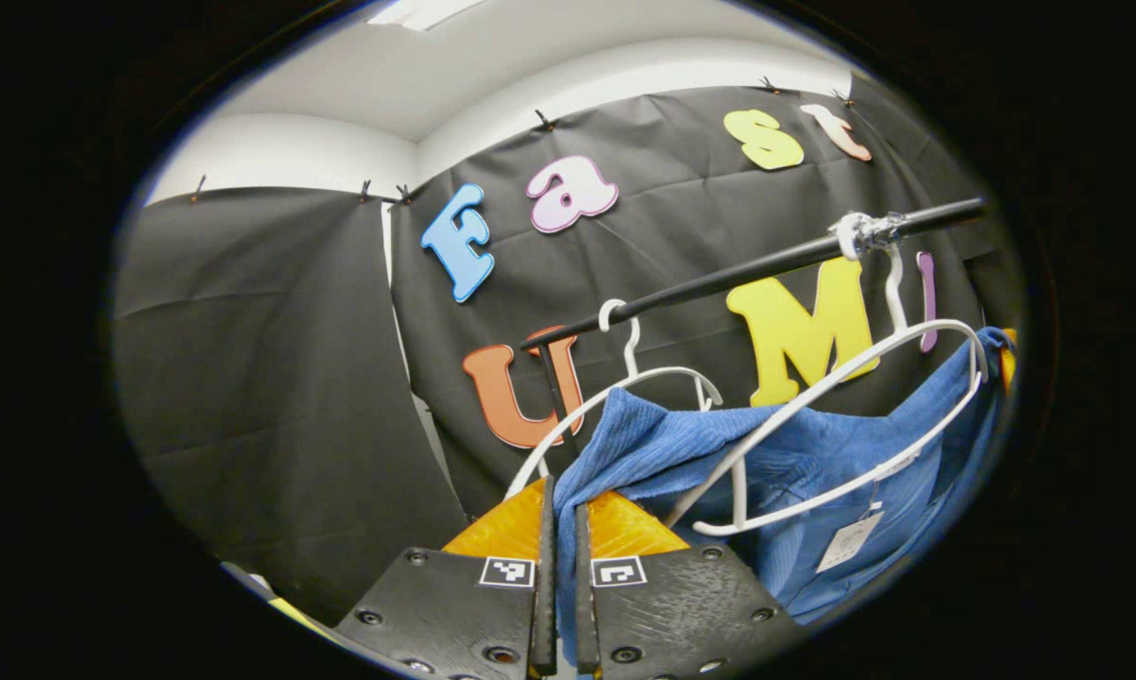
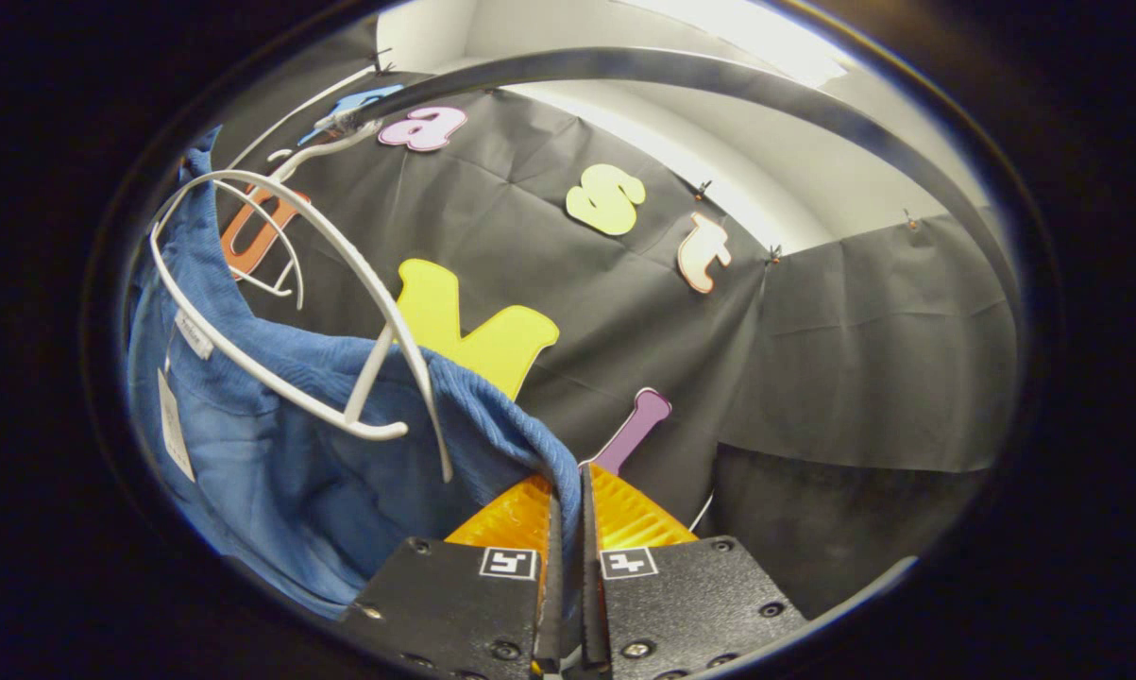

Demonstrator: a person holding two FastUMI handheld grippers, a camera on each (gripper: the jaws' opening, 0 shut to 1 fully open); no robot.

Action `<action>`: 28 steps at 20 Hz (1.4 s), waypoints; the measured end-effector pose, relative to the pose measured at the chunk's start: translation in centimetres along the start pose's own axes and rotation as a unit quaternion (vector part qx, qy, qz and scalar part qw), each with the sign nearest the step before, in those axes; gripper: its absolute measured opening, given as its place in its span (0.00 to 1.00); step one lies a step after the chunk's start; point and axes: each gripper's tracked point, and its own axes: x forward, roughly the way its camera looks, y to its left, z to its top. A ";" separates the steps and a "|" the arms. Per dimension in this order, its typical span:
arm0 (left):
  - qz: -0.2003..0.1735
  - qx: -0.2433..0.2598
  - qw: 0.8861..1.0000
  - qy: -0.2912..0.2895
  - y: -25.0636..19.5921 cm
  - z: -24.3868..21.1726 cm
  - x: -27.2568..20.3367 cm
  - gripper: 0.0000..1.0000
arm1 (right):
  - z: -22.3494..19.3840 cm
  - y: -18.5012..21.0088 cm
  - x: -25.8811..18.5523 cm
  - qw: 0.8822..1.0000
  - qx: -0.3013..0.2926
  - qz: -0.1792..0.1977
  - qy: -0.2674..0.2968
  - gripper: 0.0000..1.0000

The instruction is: Grasp the clothes on the hanger with both hands and then place them into the laundry hamper below.

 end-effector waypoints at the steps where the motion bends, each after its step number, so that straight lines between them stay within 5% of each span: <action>1: -0.001 0.001 1.000 0.003 0.2 -0.1 0.4 0.12 | 0.0 0.1 0.1 1.000 -0.001 0.000 0.000 0.11; 8: -0.032 0.009 0.999 0.031 0.9 -2.1 2.3 0.08 | -0.7 0.8 1.1 1.000 -0.025 0.008 0.000 0.11; 15: -0.112 0.006 0.992 0.064 -0.3 -5.5 3.0 0.07 | -3.0 1.2 1.7 0.999 -0.034 0.026 0.027 0.11; 28: -0.119 -0.026 0.987 0.108 -2.1 -10.7 0.3 0.08 | -6.5 3.8 -1.1 0.995 -0.027 0.070 0.071 0.11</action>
